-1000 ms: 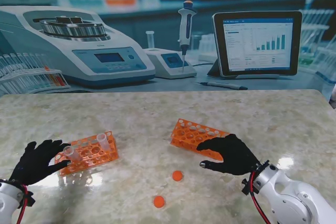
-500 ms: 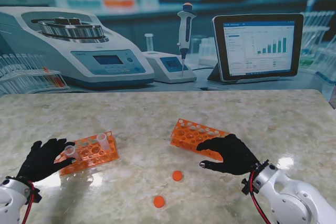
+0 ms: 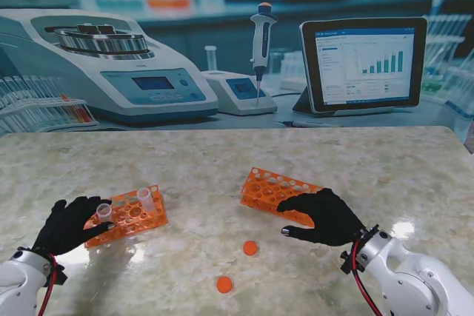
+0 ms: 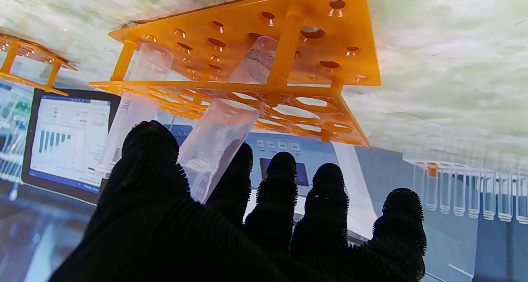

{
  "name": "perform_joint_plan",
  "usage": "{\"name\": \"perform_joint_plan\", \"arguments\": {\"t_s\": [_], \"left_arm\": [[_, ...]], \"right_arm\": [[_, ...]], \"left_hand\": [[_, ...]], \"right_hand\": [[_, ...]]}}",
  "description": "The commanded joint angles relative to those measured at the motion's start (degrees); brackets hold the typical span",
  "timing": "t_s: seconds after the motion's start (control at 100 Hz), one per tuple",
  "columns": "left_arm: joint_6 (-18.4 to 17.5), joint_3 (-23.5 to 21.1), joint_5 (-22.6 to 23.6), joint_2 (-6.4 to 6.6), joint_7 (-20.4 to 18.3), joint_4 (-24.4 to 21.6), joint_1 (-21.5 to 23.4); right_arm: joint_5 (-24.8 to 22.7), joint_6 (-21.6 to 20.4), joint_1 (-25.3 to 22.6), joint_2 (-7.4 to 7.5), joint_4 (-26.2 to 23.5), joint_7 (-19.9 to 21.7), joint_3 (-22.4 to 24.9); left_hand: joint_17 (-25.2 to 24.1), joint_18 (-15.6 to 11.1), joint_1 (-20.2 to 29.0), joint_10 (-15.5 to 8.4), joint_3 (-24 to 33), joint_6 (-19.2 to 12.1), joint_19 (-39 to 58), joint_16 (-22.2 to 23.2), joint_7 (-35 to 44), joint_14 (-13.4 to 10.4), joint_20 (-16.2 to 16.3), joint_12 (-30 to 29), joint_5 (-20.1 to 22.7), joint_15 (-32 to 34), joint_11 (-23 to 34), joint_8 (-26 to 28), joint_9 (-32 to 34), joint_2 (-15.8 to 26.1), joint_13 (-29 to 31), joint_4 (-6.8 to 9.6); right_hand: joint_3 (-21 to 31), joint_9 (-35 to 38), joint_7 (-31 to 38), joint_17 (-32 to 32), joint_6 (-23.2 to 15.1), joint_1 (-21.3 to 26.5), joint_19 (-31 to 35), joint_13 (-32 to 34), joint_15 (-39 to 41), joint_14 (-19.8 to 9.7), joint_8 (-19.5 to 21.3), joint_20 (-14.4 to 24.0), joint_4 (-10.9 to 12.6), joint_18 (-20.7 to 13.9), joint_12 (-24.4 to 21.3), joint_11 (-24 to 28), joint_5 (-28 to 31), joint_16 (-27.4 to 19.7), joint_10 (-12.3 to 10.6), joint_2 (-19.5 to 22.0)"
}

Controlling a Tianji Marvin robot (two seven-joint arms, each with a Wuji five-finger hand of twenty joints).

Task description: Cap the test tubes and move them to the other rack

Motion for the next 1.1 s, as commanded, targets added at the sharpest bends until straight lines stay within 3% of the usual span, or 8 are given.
{"name": "perform_joint_plan", "arguments": {"t_s": [0.0,0.68,0.95,1.09], "left_arm": [[0.16,0.54,-0.09,-0.06,-0.45,-0.33,0.04],[0.4,3.1,1.64,0.38,0.74,3.69,-2.54],[0.69,4.16,1.75,0.41,1.45,5.05,-3.58],[1.07,4.79,1.51,0.43,1.5,5.83,-4.1]], "right_arm": [[0.08,0.11,-0.29,0.01,0.0,0.19,-0.19],[0.1,0.04,-0.28,0.02,-0.01,0.25,-0.17],[-0.05,-0.02,-0.19,0.01,0.21,0.03,-0.43],[-0.05,-0.05,-0.13,0.02,0.27,0.05,-0.51]], "left_hand": [[-1.24,-1.03,-0.8,-1.16,0.31,-1.09,-2.73,-0.81,-0.74,-1.67,1.15,-1.06,0.14,-0.91,-0.83,-0.59,-2.25,-0.34,-2.52,0.55],[-2.23,-1.39,3.5,-1.34,0.93,-4.14,-3.81,-1.29,0.92,-2.11,0.81,-1.9,1.04,-1.49,-1.2,-0.08,-3.7,-4.78,-4.81,0.6],[-2.46,-1.5,3.86,-1.24,0.86,-4.89,-4.1,-1.38,1.44,-2.29,0.73,-2.09,1.18,-1.55,-1.23,-0.02,-3.91,-4.59,-5.14,0.58],[-2.74,-1.78,4.39,-1.59,1.06,-7.2,-4.32,-1.43,2.22,-2.51,0.7,-2.15,1.82,-1.62,-1.2,0.28,-4.0,-3.41,-5.49,0.61]], "right_hand": [[-0.83,0.16,-0.28,-0.96,-0.54,-0.08,-0.94,-1.47,-0.44,-0.09,0.53,0.52,1.45,-0.64,0.2,-0.1,-0.36,-0.17,0.19,0.72],[-0.88,0.25,-0.25,-0.92,-0.59,-0.08,-0.91,-1.53,-0.46,-0.04,0.54,0.52,1.44,-0.69,0.22,-0.06,-0.33,-0.17,0.15,0.79],[-0.9,0.23,-0.2,-0.97,-0.55,-0.02,-0.94,-1.43,-0.43,-0.07,0.56,0.52,1.45,-0.65,0.21,-0.07,-0.2,-0.17,0.1,0.79],[-0.91,0.22,-0.21,-0.97,-0.62,0.04,-0.94,-1.49,-0.45,-0.12,0.55,0.52,1.45,-0.64,0.21,-0.08,-0.24,-0.18,0.27,0.81]]}}
